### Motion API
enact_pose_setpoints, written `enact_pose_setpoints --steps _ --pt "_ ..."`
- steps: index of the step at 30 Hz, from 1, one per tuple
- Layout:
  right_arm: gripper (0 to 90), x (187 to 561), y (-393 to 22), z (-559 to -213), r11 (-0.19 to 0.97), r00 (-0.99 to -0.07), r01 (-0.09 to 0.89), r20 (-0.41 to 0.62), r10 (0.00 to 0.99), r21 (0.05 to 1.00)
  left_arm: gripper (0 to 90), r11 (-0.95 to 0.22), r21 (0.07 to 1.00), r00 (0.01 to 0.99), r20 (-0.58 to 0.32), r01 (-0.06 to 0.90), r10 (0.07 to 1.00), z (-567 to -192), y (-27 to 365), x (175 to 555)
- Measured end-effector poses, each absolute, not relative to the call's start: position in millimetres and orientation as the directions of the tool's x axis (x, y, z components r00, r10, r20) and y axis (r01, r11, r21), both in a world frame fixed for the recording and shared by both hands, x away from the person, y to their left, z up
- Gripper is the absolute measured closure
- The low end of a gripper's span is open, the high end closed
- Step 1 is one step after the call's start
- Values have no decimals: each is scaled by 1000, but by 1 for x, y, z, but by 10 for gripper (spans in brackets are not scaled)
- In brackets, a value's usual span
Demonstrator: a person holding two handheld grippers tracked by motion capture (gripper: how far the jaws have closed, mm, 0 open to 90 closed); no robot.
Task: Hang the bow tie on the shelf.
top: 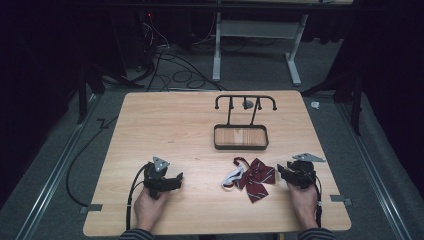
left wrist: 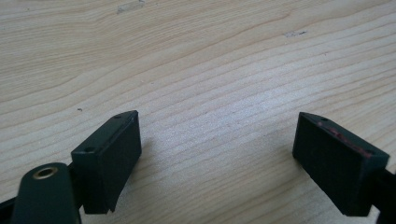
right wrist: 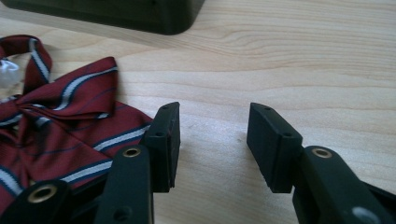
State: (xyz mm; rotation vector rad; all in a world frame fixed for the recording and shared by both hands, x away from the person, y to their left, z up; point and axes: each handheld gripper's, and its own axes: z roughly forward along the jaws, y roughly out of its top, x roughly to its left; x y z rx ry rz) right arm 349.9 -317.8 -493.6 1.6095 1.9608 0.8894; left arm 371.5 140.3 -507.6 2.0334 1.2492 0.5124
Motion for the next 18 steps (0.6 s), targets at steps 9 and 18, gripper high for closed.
enact_pose_setpoints --steps 9,18 --pt "597 342 -316 -483 122 -284 664 99 954 738 158 -302 727 460 -21 617 888 -508 140 371" --pt "614 339 -306 -477 152 -336 663 110 935 733 158 -302 727 460 -21 617 888 -508 140 372"
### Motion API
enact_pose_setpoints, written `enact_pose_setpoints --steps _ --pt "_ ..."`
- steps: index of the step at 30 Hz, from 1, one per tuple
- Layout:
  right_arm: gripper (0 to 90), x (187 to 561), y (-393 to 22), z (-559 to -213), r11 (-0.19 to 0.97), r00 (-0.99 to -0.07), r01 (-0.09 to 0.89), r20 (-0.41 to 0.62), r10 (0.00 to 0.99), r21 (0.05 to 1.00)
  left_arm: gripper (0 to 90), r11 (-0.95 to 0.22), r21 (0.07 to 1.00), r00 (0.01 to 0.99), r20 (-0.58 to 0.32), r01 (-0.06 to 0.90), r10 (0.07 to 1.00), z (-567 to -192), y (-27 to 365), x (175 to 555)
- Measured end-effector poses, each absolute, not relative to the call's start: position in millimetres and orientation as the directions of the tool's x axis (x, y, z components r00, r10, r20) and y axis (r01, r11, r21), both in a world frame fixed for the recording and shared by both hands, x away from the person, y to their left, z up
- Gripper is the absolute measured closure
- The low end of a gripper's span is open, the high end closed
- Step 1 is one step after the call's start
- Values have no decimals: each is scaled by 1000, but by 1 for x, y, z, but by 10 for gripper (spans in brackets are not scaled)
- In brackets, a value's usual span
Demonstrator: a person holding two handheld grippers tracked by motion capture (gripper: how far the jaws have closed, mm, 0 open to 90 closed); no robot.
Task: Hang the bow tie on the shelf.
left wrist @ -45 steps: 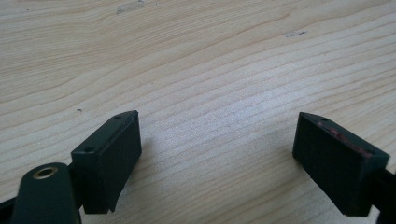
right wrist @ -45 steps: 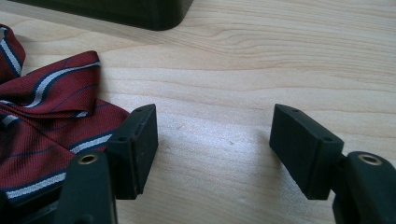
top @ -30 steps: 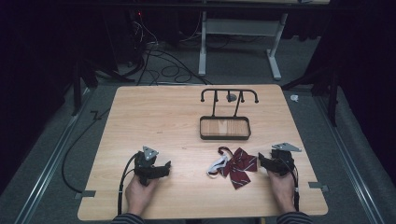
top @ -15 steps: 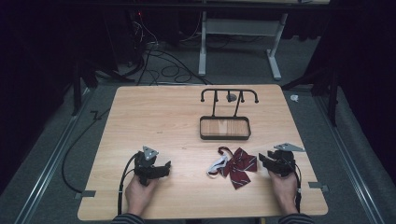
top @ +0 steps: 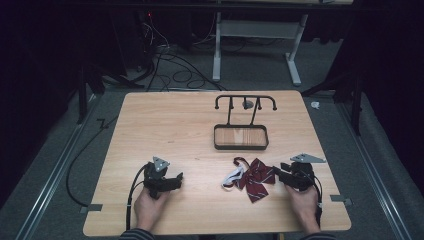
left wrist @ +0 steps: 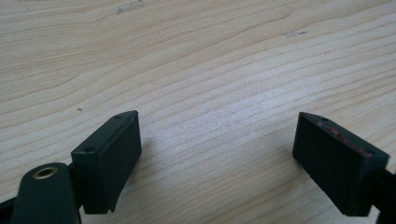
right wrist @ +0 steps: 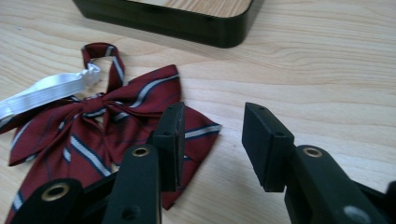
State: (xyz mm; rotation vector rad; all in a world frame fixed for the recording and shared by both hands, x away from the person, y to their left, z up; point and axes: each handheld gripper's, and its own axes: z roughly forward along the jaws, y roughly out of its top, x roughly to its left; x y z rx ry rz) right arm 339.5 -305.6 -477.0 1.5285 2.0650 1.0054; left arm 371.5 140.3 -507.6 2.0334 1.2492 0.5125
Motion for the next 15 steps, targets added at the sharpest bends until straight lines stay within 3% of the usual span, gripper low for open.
enact_pose_setpoints --steps 15 --pt "616 345 -281 -479 183 -406 668 146 902 721 158 -302 727 460 -21 617 888 -508 140 372"
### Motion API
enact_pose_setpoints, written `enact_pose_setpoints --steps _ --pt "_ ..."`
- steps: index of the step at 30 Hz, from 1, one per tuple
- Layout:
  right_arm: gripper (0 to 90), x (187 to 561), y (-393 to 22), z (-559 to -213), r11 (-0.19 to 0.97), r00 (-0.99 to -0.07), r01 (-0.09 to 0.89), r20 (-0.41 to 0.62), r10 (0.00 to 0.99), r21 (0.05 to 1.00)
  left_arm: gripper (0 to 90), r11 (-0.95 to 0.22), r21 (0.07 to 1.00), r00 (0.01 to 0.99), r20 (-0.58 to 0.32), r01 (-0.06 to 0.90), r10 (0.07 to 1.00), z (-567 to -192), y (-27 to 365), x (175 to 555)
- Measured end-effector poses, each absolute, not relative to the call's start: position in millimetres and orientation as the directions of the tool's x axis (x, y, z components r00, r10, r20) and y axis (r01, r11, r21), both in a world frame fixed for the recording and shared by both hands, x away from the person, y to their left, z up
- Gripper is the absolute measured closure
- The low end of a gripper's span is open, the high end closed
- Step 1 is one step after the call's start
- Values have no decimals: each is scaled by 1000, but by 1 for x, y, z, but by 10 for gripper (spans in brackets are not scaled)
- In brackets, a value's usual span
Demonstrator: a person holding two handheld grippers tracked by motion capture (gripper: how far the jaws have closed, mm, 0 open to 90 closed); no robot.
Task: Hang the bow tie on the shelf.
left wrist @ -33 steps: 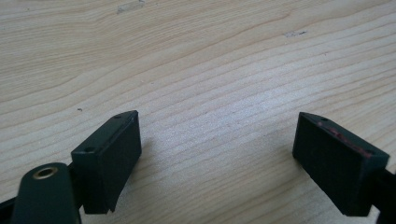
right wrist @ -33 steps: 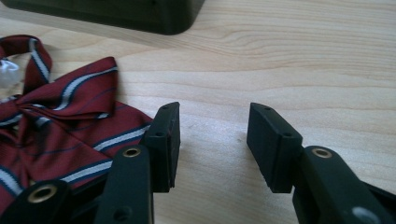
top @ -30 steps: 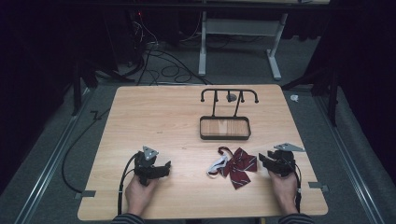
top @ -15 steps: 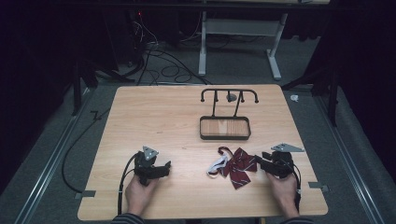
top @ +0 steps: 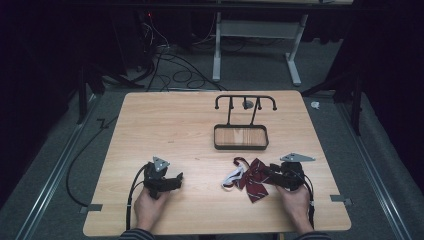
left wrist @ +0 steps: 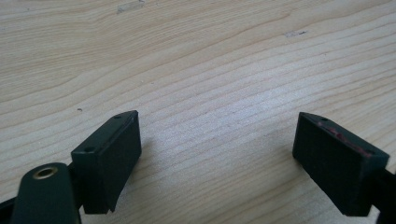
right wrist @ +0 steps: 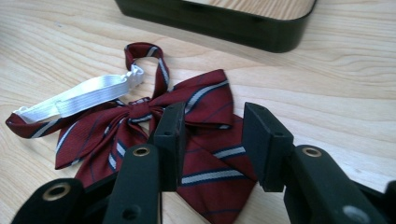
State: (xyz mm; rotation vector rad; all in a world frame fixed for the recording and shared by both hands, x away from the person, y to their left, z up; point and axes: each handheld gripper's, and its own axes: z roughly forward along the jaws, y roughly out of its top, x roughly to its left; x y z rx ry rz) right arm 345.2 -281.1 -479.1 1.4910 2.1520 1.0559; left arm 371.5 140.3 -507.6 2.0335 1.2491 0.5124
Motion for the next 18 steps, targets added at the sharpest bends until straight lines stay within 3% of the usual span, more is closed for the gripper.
enact_pose_setpoints --steps 18 --pt "617 350 -266 -485 194 -433 670 164 886 717 158 -302 727 460 -21 617 887 -508 140 372"
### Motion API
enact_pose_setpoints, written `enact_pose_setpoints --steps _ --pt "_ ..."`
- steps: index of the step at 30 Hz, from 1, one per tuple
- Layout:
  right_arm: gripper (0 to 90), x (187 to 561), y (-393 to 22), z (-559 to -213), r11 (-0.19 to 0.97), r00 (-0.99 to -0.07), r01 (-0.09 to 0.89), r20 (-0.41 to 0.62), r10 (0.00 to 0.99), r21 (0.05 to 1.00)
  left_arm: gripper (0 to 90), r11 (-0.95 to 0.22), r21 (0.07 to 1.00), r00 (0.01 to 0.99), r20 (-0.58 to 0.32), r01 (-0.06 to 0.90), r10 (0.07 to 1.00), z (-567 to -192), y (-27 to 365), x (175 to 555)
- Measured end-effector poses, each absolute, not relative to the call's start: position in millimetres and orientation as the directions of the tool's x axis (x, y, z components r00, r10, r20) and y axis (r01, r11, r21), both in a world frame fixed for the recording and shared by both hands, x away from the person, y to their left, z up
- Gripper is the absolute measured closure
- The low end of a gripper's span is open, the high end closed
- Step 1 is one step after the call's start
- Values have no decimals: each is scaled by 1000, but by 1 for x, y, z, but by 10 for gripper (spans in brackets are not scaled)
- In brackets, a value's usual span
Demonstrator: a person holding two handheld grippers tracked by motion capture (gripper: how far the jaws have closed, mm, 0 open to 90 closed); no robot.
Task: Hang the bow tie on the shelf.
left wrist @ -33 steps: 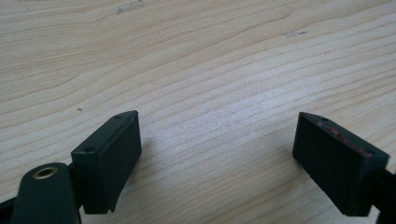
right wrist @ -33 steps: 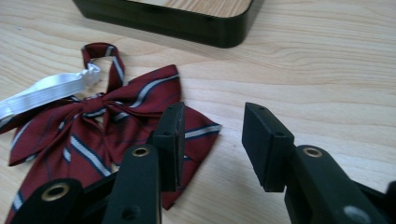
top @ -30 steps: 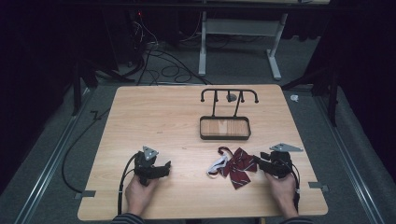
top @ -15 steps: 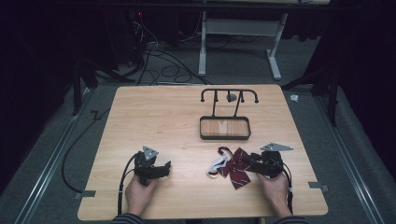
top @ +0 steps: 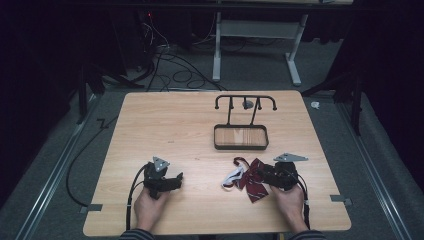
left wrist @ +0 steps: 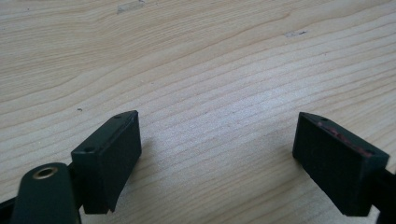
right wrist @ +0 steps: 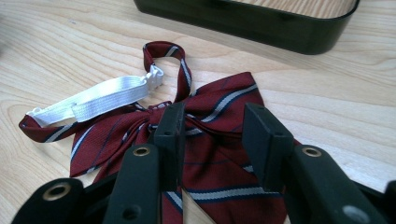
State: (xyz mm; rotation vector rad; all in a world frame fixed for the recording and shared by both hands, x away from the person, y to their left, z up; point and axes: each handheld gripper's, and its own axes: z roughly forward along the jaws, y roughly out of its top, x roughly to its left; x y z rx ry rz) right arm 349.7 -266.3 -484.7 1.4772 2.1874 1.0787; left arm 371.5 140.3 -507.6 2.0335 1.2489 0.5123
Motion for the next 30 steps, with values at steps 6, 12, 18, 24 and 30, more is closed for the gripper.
enact_pose_setpoints --steps 6,12,18,24,30 --pt "618 353 -261 -485 198 -441 665 165 882 721 158 -303 727 460 -21 617 887 -508 140 372" --pt "620 359 -254 -482 208 -451 660 159 878 722 158 -302 727 460 -22 617 888 -508 140 372" --pt "626 364 -245 -482 221 -466 659 160 870 719 158 -302 727 460 -21 617 888 -508 140 372" --pt "632 368 -239 -482 230 -473 659 157 867 716 158 -302 727 460 -21 617 888 -508 140 372" --pt "646 374 -234 -482 246 -480 661 148 865 709 158 -302 727 460 -21 617 888 -508 140 372"
